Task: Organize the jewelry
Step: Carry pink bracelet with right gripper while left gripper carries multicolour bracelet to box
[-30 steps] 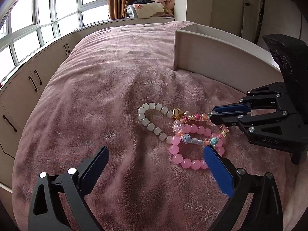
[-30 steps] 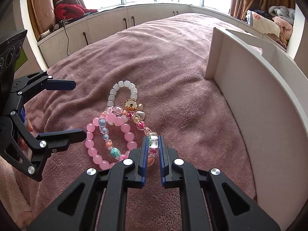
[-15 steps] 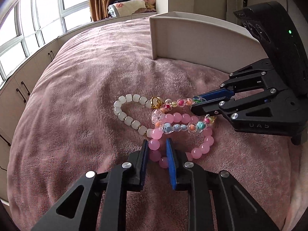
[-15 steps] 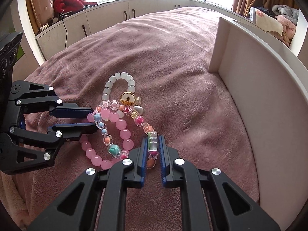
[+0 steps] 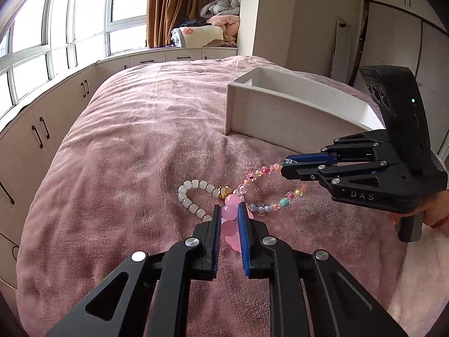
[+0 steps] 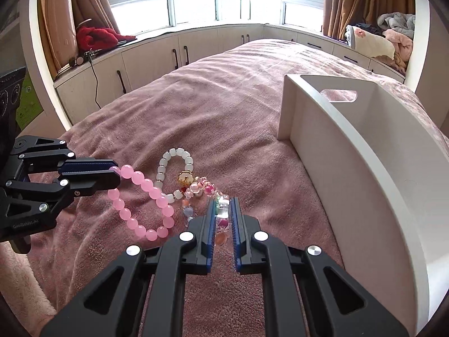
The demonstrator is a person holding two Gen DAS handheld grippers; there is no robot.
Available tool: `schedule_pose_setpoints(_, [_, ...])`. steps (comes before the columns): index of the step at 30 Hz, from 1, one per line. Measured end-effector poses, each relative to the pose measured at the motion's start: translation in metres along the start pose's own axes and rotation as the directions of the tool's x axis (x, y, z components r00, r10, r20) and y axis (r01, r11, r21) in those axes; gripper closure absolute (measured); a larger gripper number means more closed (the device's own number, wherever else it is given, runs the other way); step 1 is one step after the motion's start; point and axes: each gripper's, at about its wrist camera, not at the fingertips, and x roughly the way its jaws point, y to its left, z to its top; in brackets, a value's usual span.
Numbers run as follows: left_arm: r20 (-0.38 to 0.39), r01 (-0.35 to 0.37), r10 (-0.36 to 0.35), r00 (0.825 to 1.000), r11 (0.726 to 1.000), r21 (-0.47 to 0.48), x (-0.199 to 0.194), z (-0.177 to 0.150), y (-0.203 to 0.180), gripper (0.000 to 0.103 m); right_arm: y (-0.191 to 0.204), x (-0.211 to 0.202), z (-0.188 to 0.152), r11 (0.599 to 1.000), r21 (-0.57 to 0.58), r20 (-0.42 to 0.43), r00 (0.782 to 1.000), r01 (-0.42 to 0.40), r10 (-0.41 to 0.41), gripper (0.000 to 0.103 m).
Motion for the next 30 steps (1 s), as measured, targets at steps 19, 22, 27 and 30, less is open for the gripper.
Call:
schedule_pose_setpoints(19, [0.069,-0.103,0.099,0.993,0.993,0.060,-0.056,0.062,-0.019,0.086,-0.023,-0.118,0.017,0.995,0.094,0.377,0.926,-0.020,-0.016,0.092])
schedule_pose_setpoints(22, [0.092,-0.098,0.090,0.992,0.992,0.082,-0.061,0.089,-0.030,0.086,-0.034,-0.140,0.017,0.991,0.128,0.445,0.895,-0.022,-0.038,0.092])
schedule_pose_setpoints(27, [0.125,-0.063,0.050,0.991,0.993,0.097,-0.058,0.136,-0.052,0.086,-0.061,-0.172,0.010,0.978,0.208,0.526,0.844,-0.007,-0.106,0.092])
schedule_pose_setpoints(30, [0.136,-0.040,0.026,0.990,0.994,0.101,-0.051,0.163,-0.068,0.086,-0.080,-0.183,0.004,0.967,0.256,0.543,0.827,0.003,-0.147,0.092])
